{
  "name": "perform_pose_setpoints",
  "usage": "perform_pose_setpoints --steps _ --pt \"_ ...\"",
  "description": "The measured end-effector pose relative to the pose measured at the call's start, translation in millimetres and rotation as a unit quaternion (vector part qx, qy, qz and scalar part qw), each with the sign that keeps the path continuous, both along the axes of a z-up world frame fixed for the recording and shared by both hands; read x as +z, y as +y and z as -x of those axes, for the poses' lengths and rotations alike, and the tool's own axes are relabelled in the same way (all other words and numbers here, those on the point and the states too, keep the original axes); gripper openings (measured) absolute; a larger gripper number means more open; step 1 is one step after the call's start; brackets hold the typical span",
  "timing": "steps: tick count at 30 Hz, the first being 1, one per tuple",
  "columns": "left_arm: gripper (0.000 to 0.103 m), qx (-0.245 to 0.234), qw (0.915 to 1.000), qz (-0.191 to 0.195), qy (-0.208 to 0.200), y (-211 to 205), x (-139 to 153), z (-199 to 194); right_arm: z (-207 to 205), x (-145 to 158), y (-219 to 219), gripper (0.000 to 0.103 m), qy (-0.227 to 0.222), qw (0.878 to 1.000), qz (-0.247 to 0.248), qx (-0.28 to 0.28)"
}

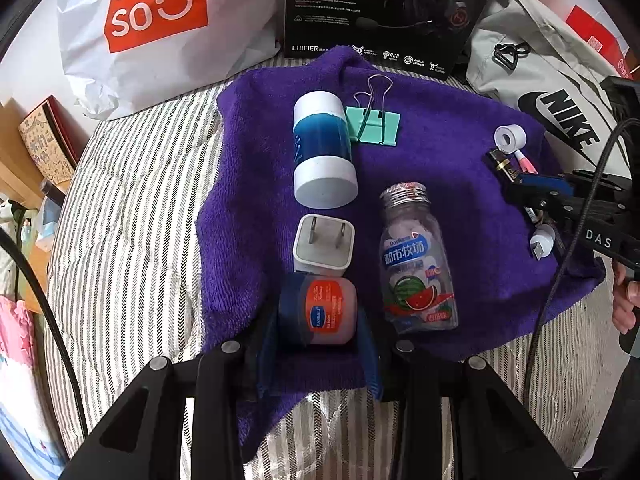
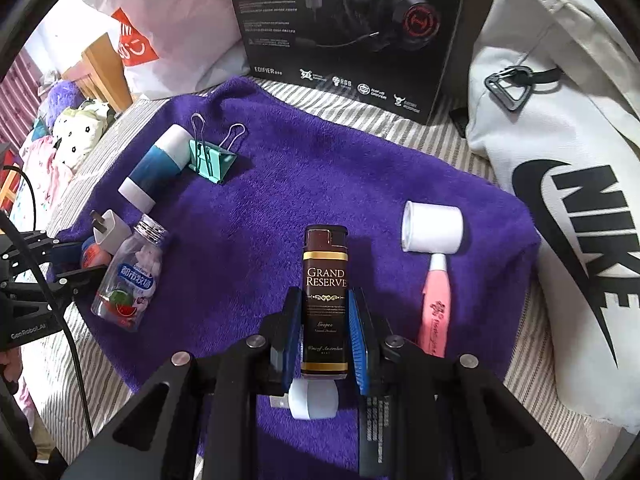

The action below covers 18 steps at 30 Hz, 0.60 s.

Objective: Organize rigid objects
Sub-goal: 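Carry the Vaseline jar and Grand Reserve tube onto the purple towel and open both tools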

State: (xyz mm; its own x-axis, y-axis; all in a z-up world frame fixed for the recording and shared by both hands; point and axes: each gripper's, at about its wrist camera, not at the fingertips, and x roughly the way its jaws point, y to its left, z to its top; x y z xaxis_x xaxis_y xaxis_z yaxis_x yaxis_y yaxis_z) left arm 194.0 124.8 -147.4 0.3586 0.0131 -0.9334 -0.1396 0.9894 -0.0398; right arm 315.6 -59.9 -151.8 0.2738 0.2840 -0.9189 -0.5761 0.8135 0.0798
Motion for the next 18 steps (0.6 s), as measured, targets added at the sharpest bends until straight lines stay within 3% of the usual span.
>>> perform_pose_setpoints --steps 18 --pt "0.035 -0.006 0.9999 -0.011 -0.003 -5 -5 -3 -18 -13 22 0.023 -0.005 1.000 0.016 0.009"
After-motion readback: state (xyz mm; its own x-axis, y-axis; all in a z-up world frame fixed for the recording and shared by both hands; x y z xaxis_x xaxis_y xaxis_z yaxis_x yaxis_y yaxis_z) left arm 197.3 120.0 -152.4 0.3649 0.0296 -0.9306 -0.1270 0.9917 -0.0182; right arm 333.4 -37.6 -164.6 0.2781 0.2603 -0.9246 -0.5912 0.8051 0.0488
